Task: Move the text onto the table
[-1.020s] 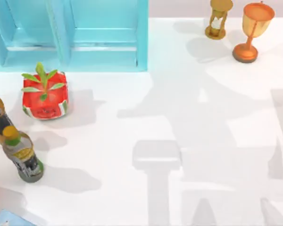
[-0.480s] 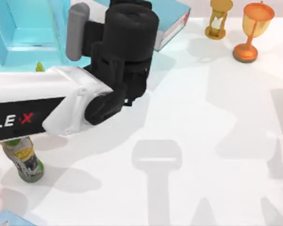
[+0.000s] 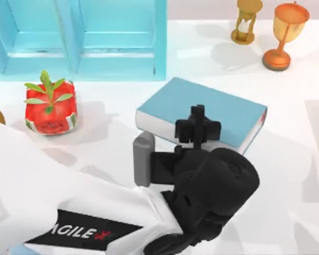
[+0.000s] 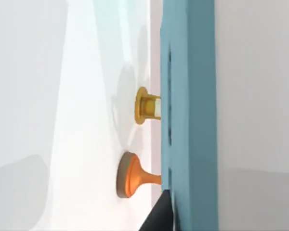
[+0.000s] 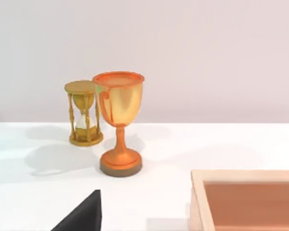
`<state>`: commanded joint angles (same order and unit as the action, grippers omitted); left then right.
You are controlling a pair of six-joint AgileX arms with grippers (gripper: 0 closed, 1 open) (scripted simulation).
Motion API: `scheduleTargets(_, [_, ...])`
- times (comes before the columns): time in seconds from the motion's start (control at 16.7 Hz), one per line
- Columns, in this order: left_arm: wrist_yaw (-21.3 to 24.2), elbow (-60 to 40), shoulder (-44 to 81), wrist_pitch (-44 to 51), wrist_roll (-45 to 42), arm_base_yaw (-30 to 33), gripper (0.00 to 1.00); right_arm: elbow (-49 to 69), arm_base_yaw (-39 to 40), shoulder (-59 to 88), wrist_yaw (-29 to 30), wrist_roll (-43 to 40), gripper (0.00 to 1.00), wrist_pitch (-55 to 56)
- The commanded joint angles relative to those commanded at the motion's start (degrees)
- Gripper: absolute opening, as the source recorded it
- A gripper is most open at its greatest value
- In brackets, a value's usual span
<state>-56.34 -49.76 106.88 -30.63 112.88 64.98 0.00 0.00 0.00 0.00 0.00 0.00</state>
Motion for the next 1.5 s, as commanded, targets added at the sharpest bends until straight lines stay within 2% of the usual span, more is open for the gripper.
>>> scheduleTargets(0.9, [-1.19,1.49,0.46,0.15,2.02,1.72,0.00,0.00,0.00,0.00,0.00,0.00,1.00,0.00])
scheduleTargets(1.5, [-1.11,3.15,5.88,-6.97,1.98,1.72,0.00,0.00,0.00,0.00,0.00,0.00,1.00,0.00])
